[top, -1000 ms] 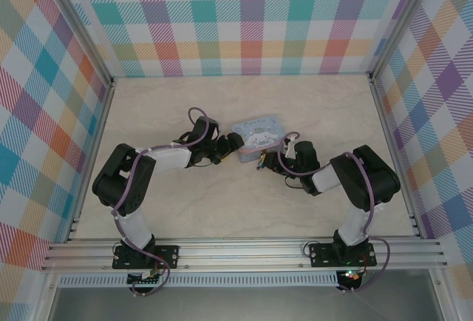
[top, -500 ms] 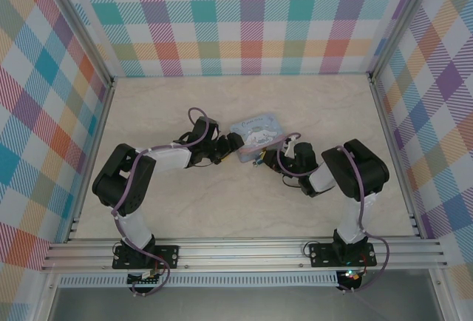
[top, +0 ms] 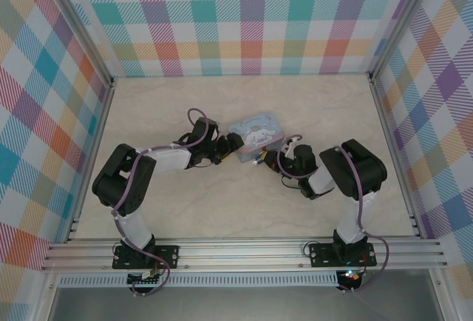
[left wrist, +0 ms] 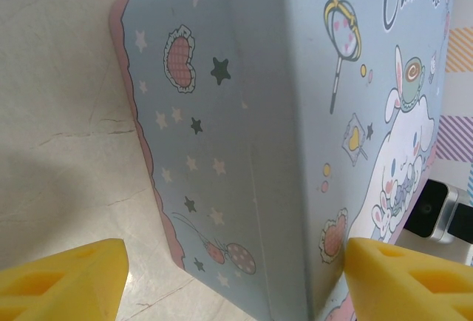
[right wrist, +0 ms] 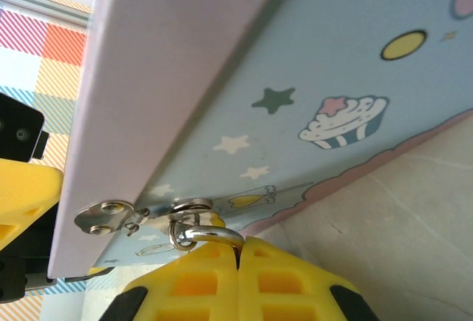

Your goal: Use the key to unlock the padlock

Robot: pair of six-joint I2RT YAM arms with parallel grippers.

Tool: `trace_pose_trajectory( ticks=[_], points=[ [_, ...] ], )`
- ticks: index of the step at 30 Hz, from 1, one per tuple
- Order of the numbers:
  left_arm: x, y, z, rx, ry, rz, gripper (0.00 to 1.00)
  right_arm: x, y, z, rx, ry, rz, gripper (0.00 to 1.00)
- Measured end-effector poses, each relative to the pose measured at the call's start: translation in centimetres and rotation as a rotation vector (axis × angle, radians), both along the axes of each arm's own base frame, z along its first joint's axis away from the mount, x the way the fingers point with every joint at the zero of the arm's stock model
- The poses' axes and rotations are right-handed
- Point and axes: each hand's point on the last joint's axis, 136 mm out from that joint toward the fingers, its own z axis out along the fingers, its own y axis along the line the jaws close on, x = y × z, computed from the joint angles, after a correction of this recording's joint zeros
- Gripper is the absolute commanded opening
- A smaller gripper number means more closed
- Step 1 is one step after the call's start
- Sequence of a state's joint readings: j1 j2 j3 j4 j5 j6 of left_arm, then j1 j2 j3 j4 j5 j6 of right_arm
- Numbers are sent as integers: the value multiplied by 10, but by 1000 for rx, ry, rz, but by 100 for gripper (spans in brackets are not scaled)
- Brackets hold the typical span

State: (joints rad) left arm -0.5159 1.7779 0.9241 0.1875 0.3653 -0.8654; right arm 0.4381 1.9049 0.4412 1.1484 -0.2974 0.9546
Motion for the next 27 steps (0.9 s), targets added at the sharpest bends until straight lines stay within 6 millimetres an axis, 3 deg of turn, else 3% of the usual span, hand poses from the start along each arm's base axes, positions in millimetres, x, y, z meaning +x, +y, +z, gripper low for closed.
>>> trace_pose_trajectory(
  ticks=[20,27],
  points=[
    [-2,1,-1,-1,1,0,77,5,-19,8,0,4,-58,0],
    [-3,1,-1,6,-2,4,79,3,-41,16,-30,5,-117,0]
  ],
)
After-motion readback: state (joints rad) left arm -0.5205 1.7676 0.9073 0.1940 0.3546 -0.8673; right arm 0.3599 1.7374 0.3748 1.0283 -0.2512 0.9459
